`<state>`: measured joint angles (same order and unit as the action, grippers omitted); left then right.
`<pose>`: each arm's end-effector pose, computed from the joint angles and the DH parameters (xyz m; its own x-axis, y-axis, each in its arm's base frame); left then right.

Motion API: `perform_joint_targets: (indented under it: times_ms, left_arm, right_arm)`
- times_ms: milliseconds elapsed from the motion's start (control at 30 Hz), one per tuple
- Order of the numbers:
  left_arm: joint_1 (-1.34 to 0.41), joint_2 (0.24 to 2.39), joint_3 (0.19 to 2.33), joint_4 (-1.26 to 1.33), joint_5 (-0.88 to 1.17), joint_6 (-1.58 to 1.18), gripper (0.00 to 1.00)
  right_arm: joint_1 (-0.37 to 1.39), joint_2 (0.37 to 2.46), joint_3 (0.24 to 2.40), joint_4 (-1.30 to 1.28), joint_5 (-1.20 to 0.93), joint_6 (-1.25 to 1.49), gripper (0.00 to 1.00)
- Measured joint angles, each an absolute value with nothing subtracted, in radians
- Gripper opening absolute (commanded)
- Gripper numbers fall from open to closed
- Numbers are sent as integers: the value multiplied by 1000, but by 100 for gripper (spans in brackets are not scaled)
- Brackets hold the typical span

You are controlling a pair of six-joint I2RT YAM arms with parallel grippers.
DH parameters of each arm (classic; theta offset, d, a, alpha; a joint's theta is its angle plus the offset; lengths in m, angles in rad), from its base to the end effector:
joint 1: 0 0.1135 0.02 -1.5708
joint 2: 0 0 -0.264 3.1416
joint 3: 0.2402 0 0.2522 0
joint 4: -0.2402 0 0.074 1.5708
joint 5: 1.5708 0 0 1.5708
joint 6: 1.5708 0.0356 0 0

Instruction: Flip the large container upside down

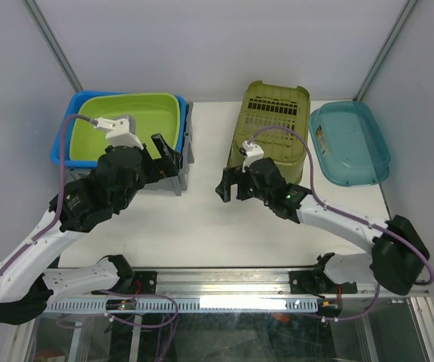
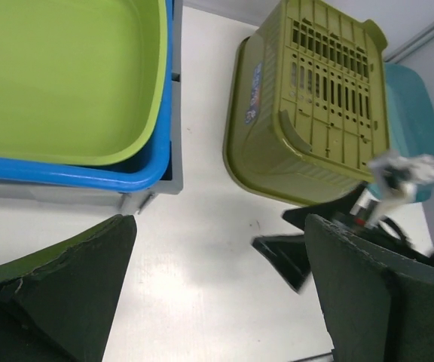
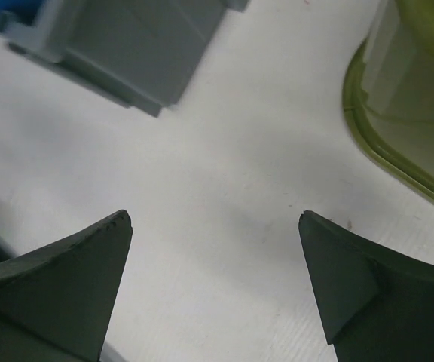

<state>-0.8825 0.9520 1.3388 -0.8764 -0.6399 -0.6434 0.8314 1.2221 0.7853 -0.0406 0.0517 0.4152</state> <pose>0.1191 -0.1113 0.4283 -0.4098 -0.2593 -0.8745 0.0486 0.9512 -0.3048 0.1863 0.2015 0.2620 -0.5685 -0.0255 -0.8223 -0.5220 0.7837 0.3366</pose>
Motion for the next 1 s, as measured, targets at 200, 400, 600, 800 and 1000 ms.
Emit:
perform_joint_targets:
  times_ms: [200,400,600,800,1000]
  left_arm:
    - [-883,936,1343,-906,-616,-691,99]
    - [-882,1003,1408,-976,-616,-702,99]
    - [-730,1101,1396,-971,-503,-657,99]
    - [-516,1238,1398,-933,-351,-561,99]
    - [-463,1431,1543,-884,-276,-468,98]
  right_arm:
    - [738,1439,842,-62,121,392,98]
    - [538,1447,843,-75,138,359,98]
    - [515,1428,843,-75,144,337,99]
    - [454,1406,844,-88,151,352,99]
    - [337,1436,857,-106,74,382,99]
